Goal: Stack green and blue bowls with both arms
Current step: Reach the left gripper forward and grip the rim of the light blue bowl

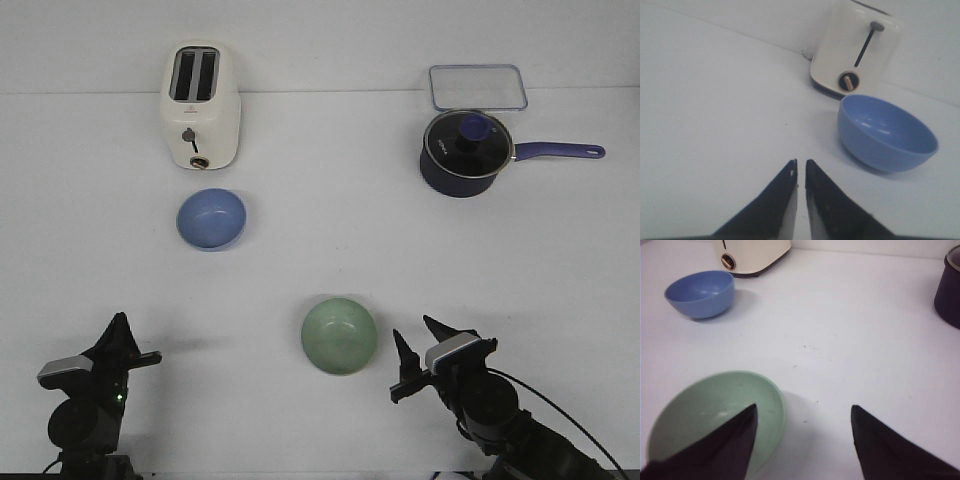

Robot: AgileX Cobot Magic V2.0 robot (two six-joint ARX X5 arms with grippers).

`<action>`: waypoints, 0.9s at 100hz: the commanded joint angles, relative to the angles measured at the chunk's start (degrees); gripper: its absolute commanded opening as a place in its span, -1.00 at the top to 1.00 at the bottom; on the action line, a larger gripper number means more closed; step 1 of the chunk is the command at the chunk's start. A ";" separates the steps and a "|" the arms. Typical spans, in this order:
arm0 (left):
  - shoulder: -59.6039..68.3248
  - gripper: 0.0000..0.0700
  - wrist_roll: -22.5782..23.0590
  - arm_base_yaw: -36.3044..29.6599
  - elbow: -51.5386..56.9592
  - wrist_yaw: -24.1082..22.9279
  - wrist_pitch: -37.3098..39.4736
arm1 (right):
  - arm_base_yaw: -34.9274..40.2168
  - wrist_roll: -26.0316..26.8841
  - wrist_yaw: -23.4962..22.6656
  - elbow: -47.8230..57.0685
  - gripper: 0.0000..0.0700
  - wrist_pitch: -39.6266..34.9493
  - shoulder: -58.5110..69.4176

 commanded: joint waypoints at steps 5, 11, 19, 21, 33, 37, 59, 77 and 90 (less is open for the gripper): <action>1.03 0.97 -5.33 0.09 3.45 3.06 0.15 | 0.52 -0.50 0.22 0.07 -0.11 0.94 0.04; 3.85 0.97 -6.10 0.04 7.72 3.19 -0.59 | 0.52 -0.50 0.22 0.07 -0.11 0.96 0.04; 10.40 0.97 -5.22 0.04 14.84 3.17 -3.13 | 0.52 -0.48 0.22 0.07 -0.11 0.96 0.04; 12.52 0.97 -4.39 0.04 16.74 3.17 -4.00 | 0.52 -0.48 0.22 0.07 -0.11 0.96 0.04; 27.19 0.60 2.21 0.00 29.29 5.55 -11.56 | 0.52 -0.48 0.22 0.07 -0.11 1.20 0.04; 32.09 0.23 3.45 0.00 33.07 6.97 -13.46 | 0.52 -0.48 0.20 0.07 -0.11 1.38 0.04; 56.57 -0.21 4.70 0.00 48.06 9.40 -16.52 | 0.52 -0.50 0.20 0.07 -0.11 2.60 0.04; 75.08 -0.21 4.72 0.00 57.29 10.23 -18.21 | 0.52 -0.50 0.20 0.07 -0.11 3.13 0.04; 85.94 -0.21 4.92 -0.07 62.69 13.86 -17.81 | 0.52 -0.50 0.22 0.07 -0.11 3.10 0.07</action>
